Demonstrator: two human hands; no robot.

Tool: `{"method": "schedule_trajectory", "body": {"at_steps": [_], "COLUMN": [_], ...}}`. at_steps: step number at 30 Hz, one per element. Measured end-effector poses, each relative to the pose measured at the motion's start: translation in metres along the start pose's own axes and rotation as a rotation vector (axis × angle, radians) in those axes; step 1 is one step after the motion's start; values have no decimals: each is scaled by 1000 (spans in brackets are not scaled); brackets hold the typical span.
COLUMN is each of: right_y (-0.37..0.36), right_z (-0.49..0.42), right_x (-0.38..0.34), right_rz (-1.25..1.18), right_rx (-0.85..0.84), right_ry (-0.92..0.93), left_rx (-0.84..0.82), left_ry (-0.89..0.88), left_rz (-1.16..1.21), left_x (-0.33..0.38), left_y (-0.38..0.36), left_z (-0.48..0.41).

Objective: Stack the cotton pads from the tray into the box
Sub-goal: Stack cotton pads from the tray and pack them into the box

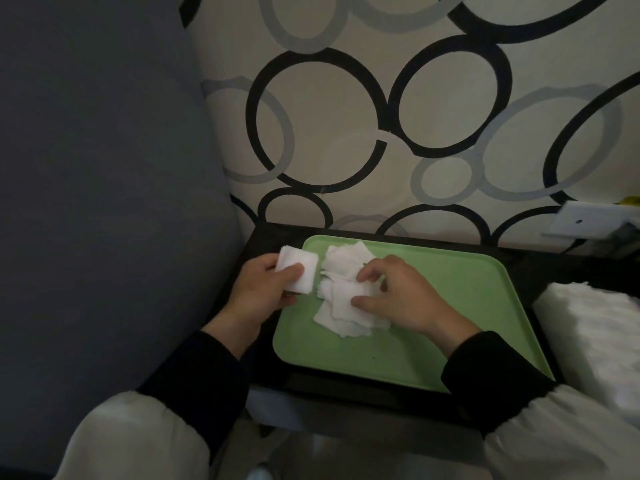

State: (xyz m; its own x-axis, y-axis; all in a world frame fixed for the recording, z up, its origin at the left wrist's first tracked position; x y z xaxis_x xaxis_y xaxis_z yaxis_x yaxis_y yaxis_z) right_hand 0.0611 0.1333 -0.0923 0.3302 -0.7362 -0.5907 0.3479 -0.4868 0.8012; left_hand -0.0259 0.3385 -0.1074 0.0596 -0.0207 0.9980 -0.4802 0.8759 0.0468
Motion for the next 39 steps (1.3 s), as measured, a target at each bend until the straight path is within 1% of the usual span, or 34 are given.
{"method": "schedule_trajectory", "body": {"at_steps": [3, 6, 10, 12, 15, 17, 19, 22, 24, 27, 31, 39], "right_y": [-10, -17, -20, -19, -14, -7, 3, 6, 1, -4, -5, 0], "right_z": [-2, -5, -6, -7, -8, -7, -5, 0, 4, 9, 7, 6], "right_x": [1, 2, -3, -3, 1, 4, 5, -2, -13, -22, -19, -15], "right_rz": [77, 84, 78, 16, -196, -418, -656, -1010, -1104, -1092, -1053, -889], "right_rx": [1, 35, 32, 10, -36, -76, -80, -178, -264, -290, -190, -78], "right_ry": [-64, -115, -77, -72, -103, -139, -173, -172, -144, -156, -192, -177], "left_rx": [-29, -39, -62, -50, -17, 8, 16, -23, -66, -113, -182, -162], "left_ry": [-4, -14, -37, -42, -38, -24, -10, -10, -13, -30, -24, 77], "left_rz": [-29, -61, -64, -61, -46, -23, 2, 13, 43, 60, 98, 137], "left_x": [-1, -2, 1, 3, 3, 2, 1, 3, 7, 13, 20, 17], "left_y": [-5, -9, -15, -16, -14, -11, -10, -18, -28, -40, -50, -54], "left_z": [-1, -1, -1, -1, -2, -1, 0, 4, 9, 13, 18, 19]}}
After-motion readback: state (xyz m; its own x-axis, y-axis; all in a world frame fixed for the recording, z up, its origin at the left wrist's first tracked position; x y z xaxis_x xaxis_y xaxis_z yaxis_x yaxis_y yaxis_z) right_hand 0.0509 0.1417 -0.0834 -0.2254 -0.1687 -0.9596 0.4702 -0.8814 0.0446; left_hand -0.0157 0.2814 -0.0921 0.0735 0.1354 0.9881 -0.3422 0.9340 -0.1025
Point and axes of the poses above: each hand's wrist, its own z-axis away from the middle knuckle, its own y-axis out of the back of the hand, x = y × z, the point moved 7 cm from there along -z, towards the middle knuckle, and after that the axes turned 9 degrees about -y, right-handed, at the moved point
